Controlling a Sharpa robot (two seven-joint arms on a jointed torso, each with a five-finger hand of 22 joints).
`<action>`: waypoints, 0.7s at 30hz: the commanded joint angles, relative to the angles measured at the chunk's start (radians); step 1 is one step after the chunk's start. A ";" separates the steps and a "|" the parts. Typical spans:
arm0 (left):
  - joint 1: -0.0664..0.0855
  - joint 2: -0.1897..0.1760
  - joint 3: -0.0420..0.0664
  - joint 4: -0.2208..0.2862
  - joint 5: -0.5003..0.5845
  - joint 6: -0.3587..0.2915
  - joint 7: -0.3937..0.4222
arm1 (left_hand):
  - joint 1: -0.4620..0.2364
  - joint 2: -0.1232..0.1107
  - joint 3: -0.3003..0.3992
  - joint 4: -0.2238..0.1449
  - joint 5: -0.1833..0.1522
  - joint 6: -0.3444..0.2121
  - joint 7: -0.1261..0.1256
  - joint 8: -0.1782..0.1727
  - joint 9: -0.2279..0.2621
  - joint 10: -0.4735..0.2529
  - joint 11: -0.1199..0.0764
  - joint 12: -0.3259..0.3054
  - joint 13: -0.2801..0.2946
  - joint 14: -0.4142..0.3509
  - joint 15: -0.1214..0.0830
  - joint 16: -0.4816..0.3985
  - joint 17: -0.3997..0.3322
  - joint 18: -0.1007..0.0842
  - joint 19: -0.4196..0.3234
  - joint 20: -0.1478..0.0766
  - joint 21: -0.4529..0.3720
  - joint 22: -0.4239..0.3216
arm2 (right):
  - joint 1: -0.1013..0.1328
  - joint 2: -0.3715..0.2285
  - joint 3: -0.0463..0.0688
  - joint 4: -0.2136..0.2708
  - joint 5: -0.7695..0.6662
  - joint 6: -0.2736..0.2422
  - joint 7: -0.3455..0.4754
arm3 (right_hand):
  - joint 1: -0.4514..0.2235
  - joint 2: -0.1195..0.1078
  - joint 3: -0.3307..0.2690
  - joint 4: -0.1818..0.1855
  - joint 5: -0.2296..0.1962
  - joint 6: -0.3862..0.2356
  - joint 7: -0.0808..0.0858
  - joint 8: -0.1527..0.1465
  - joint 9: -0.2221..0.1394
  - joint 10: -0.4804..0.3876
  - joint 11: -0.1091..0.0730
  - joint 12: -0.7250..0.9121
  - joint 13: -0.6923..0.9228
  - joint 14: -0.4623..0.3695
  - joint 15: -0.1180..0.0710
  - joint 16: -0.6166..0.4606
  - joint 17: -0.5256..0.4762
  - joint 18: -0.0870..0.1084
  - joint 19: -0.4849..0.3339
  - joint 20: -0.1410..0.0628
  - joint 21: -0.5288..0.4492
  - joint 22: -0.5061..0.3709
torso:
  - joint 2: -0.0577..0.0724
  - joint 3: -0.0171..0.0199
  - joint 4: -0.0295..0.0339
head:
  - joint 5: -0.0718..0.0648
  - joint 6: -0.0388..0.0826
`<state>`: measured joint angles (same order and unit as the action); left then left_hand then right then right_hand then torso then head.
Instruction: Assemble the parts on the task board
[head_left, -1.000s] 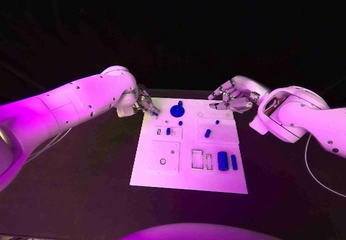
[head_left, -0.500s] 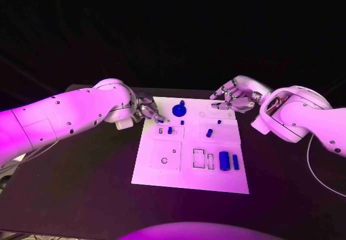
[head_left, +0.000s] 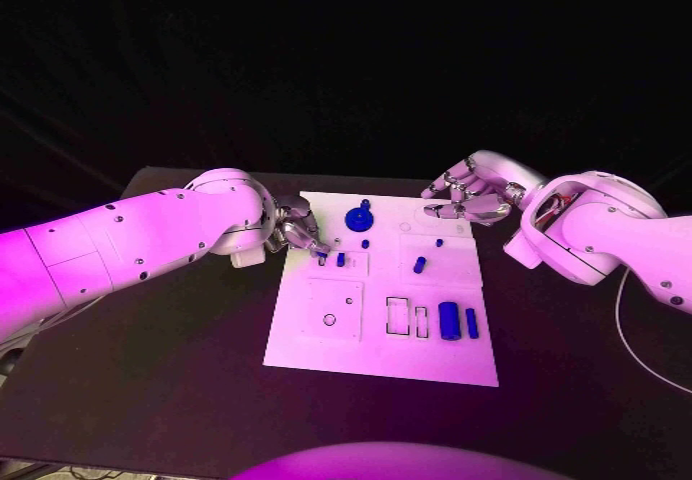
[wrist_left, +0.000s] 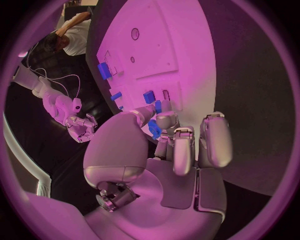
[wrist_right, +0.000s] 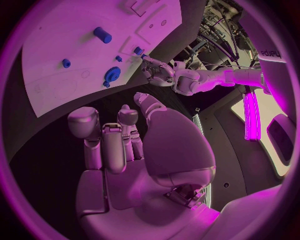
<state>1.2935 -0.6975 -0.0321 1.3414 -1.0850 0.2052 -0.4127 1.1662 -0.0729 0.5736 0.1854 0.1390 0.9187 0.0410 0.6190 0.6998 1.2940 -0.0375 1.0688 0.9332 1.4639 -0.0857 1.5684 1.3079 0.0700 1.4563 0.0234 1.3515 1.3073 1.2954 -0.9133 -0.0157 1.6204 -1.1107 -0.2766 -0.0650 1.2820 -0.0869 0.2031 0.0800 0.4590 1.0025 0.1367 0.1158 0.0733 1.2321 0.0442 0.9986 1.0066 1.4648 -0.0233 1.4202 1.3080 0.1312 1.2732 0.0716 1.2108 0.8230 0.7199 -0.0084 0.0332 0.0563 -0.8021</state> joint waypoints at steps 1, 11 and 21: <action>-0.005 0.008 -0.001 -0.001 -0.043 0.040 -0.018 | -0.001 0.004 0.138 -0.129 0.007 0.010 -0.005 0.001 0.001 0.009 0.003 0.007 0.003 0.107 -0.005 0.002 0.263 -0.009 0.008 -0.002 0.002 0.062 | -0.001 0.001 0.000 0.000 -0.002 0.013 0.000 | 0.008 -0.001 0.004 0.001 0.003 0.005 -0.002 0.004 -0.001 -0.008 0.000 -0.004 -0.001 0.055 -0.008 -0.005 0.021 0.002 -0.008 0.001 -0.003 -0.001 | 0.001 0.0001 0.0001 | 0.000 -0.001; -0.013 0.017 -0.002 -0.006 -0.049 0.084 -0.082 | -0.004 -0.006 0.147 -0.140 0.013 0.014 -0.006 -0.001 0.001 0.014 0.002 0.010 0.007 0.107 -0.005 0.002 0.263 -0.009 0.008 -0.003 0.002 0.063 | -0.002 0.001 0.000 -0.001 -0.002 0.013 0.000 | 0.006 -0.001 0.004 0.003 0.003 0.005 -0.001 0.004 -0.001 -0.008 0.001 -0.004 0.000 0.056 -0.008 -0.005 0.022 0.002 -0.008 0.001 -0.003 0.000 | 0.001 0.0007 -0.0008 | 0.000 -0.007; -0.013 0.018 -0.001 -0.006 -0.058 0.076 -0.103 | -0.005 -0.009 0.149 -0.144 0.015 0.015 -0.006 -0.002 0.001 0.014 0.001 0.010 0.007 0.107 -0.005 0.002 0.263 -0.009 0.008 -0.003 0.001 0.062 | -0.003 0.001 0.000 -0.001 -0.002 0.013 0.001 | 0.006 -0.001 0.004 0.003 0.003 0.005 -0.001 0.004 -0.001 -0.008 0.001 -0.004 0.000 0.056 -0.008 -0.005 0.022 0.002 -0.008 0.001 -0.003 0.000 | 0.000 0.0006 0.0003 | 0.000 -0.012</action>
<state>1.2837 -0.6797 -0.0308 1.3360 -1.1250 0.2543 -0.4836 1.1548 -0.0844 0.5905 0.1742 0.1505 0.9258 0.0375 0.6175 0.7003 1.3013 -0.0379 1.0729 0.9391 1.4639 -0.0857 1.5684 1.3076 0.0700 1.4598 0.0198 1.3514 1.3081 1.2938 -0.9128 -0.0162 1.6195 -1.1107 -0.2742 -0.0651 1.2820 -0.0869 0.2031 0.0801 0.4590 1.0025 0.1367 0.1157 0.0733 1.2322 0.0443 0.9976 1.0067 1.4647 -0.0233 1.4202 1.3079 0.1313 1.2732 0.0717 1.2108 0.8232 0.7207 -0.0078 0.0333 0.0552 -0.8128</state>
